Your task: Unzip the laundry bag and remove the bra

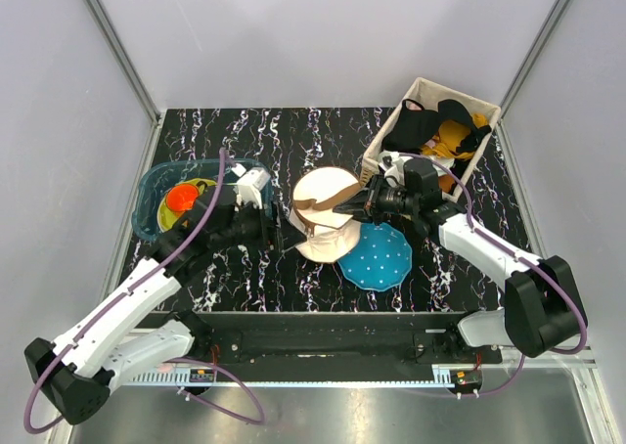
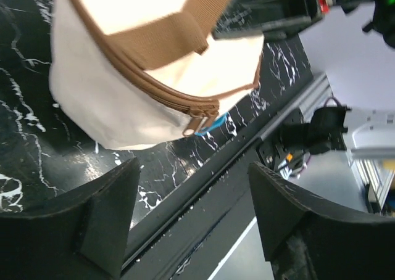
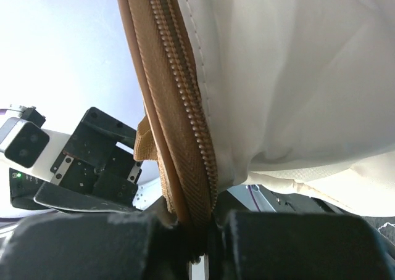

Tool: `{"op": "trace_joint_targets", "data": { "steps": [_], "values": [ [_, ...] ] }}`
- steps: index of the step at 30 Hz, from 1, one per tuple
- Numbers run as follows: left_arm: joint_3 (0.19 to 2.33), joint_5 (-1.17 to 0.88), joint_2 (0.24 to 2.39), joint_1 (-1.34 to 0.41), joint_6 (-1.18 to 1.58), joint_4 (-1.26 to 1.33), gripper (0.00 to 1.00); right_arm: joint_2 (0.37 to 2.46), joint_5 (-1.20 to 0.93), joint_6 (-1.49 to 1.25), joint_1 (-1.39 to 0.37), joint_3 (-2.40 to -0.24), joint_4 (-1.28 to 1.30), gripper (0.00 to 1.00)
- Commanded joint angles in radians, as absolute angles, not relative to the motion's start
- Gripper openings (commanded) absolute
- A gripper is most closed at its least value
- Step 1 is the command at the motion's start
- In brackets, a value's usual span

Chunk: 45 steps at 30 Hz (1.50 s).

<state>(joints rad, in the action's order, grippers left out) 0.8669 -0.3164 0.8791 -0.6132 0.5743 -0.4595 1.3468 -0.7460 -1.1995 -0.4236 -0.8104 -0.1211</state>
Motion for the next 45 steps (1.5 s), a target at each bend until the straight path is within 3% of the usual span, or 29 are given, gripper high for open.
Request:
{"op": "trace_joint_targets", "data": {
  "steps": [1, 5, 19, 33, 35, 36, 38, 45],
  "values": [
    [0.883, -0.361, 0.900, -0.663, 0.506, -0.416, 0.70, 1.342, -0.838, -1.163, -0.426, -0.885, -0.153, 0.00],
    [0.902, -0.364, 0.942, -0.680, 0.480, -0.393, 0.59, 1.339, -0.845, -1.166, -0.426, -0.894, -0.153, 0.00],
    [0.919, -0.315, 0.977, -0.709, 0.523, -0.316, 0.36, 1.339, -0.856, -1.169, -0.426, -0.890, -0.164, 0.00],
    [0.931, -0.279, 0.960, -0.709, 0.561, -0.279, 0.36, 1.344, -0.862, -1.164, -0.426, -0.882, -0.166, 0.00],
    [0.925, -0.279, 0.972, -0.709, 0.572, -0.272, 0.26, 1.342, -0.861, -1.164, -0.426, -0.881, -0.169, 0.00],
    [0.923, -0.276, 0.979, -0.710, 0.574, -0.275, 0.12, 1.344, -0.859, -1.164, -0.425, -0.879, -0.169, 0.00],
    [0.928, -0.249, 0.983, -0.709, 0.577, -0.290, 0.00, 1.342, -0.862, -1.164, -0.426, -0.876, -0.169, 0.00],
    [0.977, -0.149, 0.939, -0.704, 0.545, -0.376, 0.00, 1.348, -0.874, -1.111, -0.426, -0.858, -0.134, 0.00]
  ]
}}
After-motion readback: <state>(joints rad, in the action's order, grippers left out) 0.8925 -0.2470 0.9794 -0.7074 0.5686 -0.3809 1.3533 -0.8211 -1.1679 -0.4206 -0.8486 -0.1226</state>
